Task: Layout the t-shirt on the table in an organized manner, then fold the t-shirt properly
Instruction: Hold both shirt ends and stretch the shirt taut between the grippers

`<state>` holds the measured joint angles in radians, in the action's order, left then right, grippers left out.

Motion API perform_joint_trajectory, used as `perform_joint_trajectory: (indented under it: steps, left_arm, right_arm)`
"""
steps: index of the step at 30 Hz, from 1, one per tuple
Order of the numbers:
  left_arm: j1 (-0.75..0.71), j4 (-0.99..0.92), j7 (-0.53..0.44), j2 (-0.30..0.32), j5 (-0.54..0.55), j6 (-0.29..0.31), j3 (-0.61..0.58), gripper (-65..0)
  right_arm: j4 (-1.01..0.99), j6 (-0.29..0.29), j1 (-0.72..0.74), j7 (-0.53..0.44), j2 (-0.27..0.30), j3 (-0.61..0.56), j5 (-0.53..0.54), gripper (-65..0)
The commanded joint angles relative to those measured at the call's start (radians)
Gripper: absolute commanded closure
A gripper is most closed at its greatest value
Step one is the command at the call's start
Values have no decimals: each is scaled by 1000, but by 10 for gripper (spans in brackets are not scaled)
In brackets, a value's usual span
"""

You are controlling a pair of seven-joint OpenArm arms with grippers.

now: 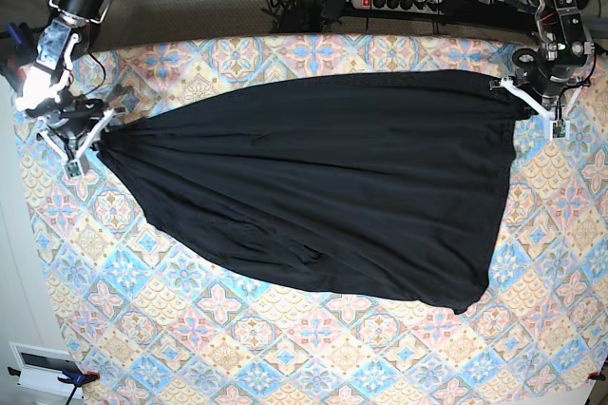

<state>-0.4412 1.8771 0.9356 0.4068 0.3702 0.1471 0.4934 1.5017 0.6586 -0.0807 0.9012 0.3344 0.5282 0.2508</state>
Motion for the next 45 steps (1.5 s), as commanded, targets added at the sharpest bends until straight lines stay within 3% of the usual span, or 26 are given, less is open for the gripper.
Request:
perform_joint_trajectory:
  steps: [1, 9, 11, 19, 21, 25, 28, 34, 37, 40, 45]
  left_arm:
    - [2, 14, -19, 17, -4, -5, 8, 0]
    - [-5, 14, -14, -3, -1, -5, 3, 0]
    - [-11, 22, -14, 4, -1, -5, -43, 0]
    - [-167, 102, -20, 90, 0, -4, -141, 0]
    - [-195, 105, -22, 117, 2, 30, -141, 0]
    - [-256, 105, -22, 163, 2, 174, -137, 0]
    - [-291, 105, -20, 188, 2, 228, -138, 0]
    - [-327, 105, -20, 215, 2, 260, -140, 0]
    - [-318, 105, -20, 209, 8, 260, -124, 0]
    - [-330, 105, -13, 218, 100, 273, -135, 0]
    - [-345, 105, -13, 333, 172, 291, -198, 0]
  right_arm:
    - [26, -1, -4, -12, 19, 17, 5, 0]
    - [53, -1, -54, -11, 16, 22, 5, -4]
    - [53, -1, -54, -11, 16, 22, 5, -22]
    - [43, -3, -46, -11, 15, 20, 3, -31]
    - [41, -3, -46, -12, 15, 20, 3, -31]
    - [41, -6, -44, -12, 15, 20, 2, -31]
    - [41, -6, -44, -12, 15, 22, 0, -34]
    - [50, -6, -44, -12, 15, 22, 0, -43]
    - [73, -6, -46, -12, 15, 23, 0, -88]
    - [135, -6, -46, -12, 15, 28, 0, -140]
    - [173, -6, -46, -12, 15, 28, 0, -150]
